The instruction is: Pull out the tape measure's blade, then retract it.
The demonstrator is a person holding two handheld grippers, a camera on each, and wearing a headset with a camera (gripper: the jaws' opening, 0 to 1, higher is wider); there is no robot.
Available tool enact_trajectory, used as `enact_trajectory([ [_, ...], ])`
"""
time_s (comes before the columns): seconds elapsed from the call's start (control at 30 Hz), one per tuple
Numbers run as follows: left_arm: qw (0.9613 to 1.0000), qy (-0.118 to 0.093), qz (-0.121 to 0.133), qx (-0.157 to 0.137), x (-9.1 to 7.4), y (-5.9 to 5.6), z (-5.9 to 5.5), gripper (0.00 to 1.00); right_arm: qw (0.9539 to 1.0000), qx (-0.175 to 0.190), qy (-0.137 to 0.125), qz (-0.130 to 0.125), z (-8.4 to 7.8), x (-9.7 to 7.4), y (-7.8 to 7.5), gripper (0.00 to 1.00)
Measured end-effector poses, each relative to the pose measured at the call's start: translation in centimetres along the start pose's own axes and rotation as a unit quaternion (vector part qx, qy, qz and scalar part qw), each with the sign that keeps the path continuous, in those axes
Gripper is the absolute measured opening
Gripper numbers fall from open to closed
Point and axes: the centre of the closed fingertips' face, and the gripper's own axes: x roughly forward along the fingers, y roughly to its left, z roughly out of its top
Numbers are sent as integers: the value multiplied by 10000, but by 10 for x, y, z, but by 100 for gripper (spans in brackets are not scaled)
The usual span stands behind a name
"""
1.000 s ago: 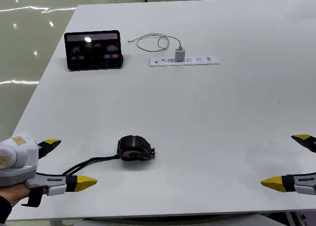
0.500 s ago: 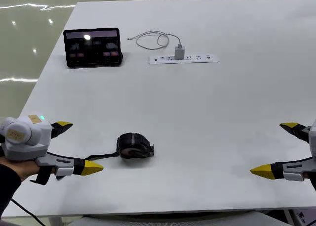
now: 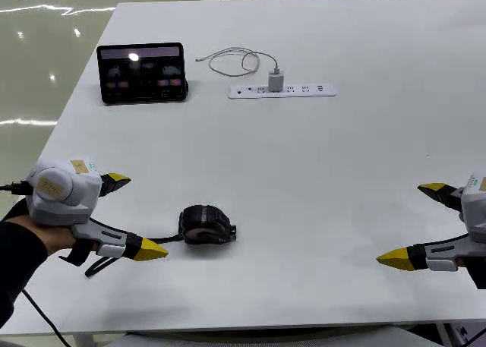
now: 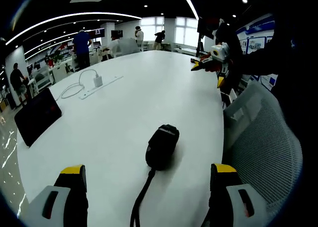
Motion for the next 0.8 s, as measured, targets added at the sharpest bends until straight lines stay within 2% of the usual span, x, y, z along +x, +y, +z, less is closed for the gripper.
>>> enact_trajectory([
  [0.17, 9996, 174, -113, 189, 6, -3, -3, 100, 9999, -123, -64, 71, 10, 6, 3, 100],
  [0.37, 9993, 163, -124, 320, 8, 1, 6, 100, 9995, -232, -90, 173, 18, 14, 5, 100],
  [0.67, 9973, 341, -347, 541, 21, -5, 10, 99, 9985, -380, -79, 387, 28, 30, 13, 100],
  [0.8, 9960, 489, -463, 580, 27, -7, 10, 97, 9978, -448, -92, 477, 35, 37, 16, 100],
])
